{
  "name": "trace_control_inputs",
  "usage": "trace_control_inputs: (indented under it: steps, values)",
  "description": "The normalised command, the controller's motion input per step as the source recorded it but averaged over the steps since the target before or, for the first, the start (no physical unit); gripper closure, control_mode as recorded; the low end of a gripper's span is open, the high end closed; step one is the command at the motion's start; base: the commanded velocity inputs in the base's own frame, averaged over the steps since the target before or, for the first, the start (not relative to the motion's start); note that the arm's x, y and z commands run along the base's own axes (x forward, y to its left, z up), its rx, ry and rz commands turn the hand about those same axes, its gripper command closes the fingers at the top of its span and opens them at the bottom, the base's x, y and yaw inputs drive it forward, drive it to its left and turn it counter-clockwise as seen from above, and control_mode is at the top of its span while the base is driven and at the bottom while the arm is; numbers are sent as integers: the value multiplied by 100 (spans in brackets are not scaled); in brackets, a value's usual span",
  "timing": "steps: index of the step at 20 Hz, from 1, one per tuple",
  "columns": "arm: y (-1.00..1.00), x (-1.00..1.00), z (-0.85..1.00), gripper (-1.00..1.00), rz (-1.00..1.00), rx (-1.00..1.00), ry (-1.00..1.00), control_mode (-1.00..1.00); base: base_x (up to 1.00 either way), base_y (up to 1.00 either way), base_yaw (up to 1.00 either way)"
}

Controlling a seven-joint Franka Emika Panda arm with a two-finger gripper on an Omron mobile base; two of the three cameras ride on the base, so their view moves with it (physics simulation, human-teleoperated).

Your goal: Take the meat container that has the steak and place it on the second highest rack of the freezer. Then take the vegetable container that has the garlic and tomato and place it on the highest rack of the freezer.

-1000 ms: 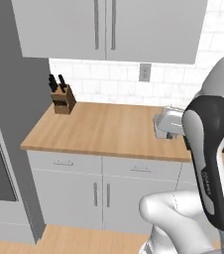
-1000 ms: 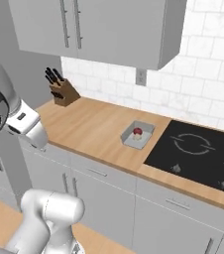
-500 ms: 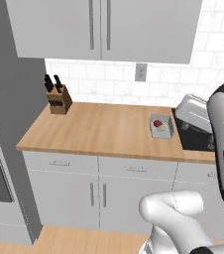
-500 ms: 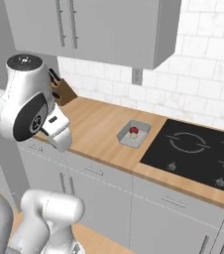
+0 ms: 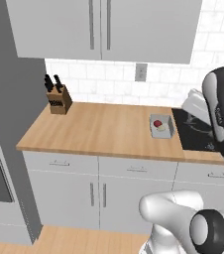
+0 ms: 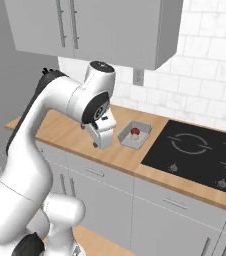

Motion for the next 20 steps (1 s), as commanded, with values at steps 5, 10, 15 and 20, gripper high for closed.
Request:
trace_control_inputs:
  steps: [5, 10, 15, 20]
  values:
    - [-26, 99, -63, -100, -20, 10, 16, -100, 0, 0, 0]
    - [0, 73, -50, -100, -25, 0, 7, -100, 0, 0, 0]
    - [-4, 59, -40, -100, -25, 0, 1, -100, 0, 0, 0]
    - [0, 43, -38, -100, -20, 0, 0, -100, 0, 0, 0]
